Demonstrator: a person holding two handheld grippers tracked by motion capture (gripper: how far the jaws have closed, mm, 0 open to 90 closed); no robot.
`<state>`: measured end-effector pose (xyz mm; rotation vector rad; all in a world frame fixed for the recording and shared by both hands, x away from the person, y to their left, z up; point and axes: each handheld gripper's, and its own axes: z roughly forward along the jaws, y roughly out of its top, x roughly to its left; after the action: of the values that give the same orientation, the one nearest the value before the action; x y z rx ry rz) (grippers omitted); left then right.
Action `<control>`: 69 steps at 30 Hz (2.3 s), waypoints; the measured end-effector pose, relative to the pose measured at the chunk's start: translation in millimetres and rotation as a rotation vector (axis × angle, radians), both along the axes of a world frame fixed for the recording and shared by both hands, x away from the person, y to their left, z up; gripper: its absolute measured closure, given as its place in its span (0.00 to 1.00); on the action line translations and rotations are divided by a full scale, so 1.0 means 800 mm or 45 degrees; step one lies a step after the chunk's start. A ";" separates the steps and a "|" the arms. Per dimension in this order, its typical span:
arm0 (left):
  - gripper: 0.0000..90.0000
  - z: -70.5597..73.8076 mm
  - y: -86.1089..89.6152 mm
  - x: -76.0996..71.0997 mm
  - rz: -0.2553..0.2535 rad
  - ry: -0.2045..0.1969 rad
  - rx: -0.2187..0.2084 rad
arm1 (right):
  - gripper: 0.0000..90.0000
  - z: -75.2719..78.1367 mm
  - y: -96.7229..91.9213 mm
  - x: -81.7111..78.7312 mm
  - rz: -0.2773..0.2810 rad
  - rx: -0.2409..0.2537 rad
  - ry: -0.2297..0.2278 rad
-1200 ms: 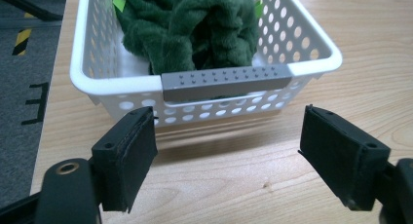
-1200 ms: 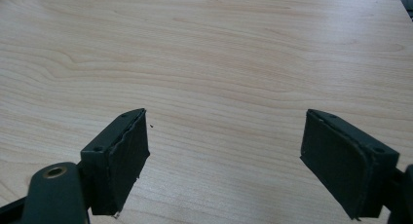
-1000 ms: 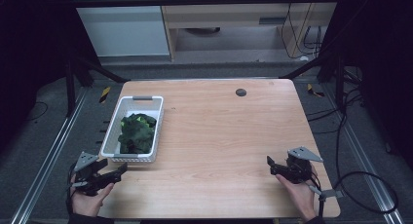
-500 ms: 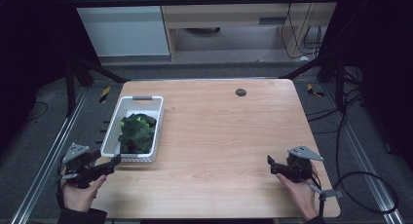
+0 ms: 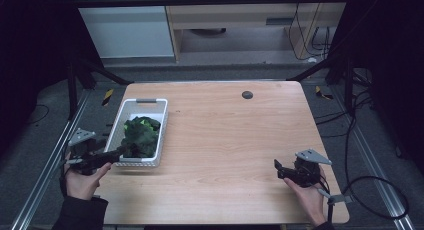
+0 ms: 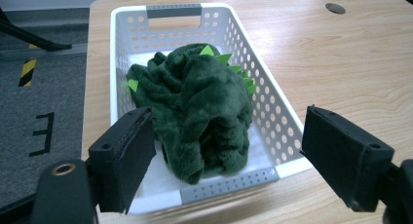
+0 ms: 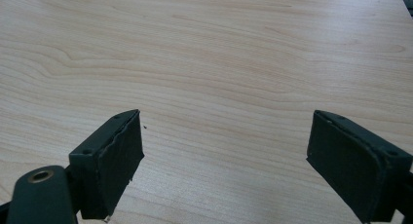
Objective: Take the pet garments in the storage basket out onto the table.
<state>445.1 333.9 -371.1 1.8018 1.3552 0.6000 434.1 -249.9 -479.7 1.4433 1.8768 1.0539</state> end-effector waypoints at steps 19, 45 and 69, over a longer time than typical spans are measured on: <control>0.21 0.027 -0.012 0.057 -0.038 0.066 0.092 | 0.14 -0.002 0.002 0.002 0.019 -0.018 0.015; 0.22 0.021 -0.027 0.115 -0.041 0.196 0.192 | 0.15 -0.006 0.004 0.005 0.044 -0.039 0.049; 0.21 -0.002 -0.043 0.146 -0.096 0.323 0.238 | 0.15 -0.009 0.006 0.008 0.066 -0.051 0.082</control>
<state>561.8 299.8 -372.5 2.1288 1.4274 0.4832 440.2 -245.3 -487.0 1.4285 1.9791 0.9986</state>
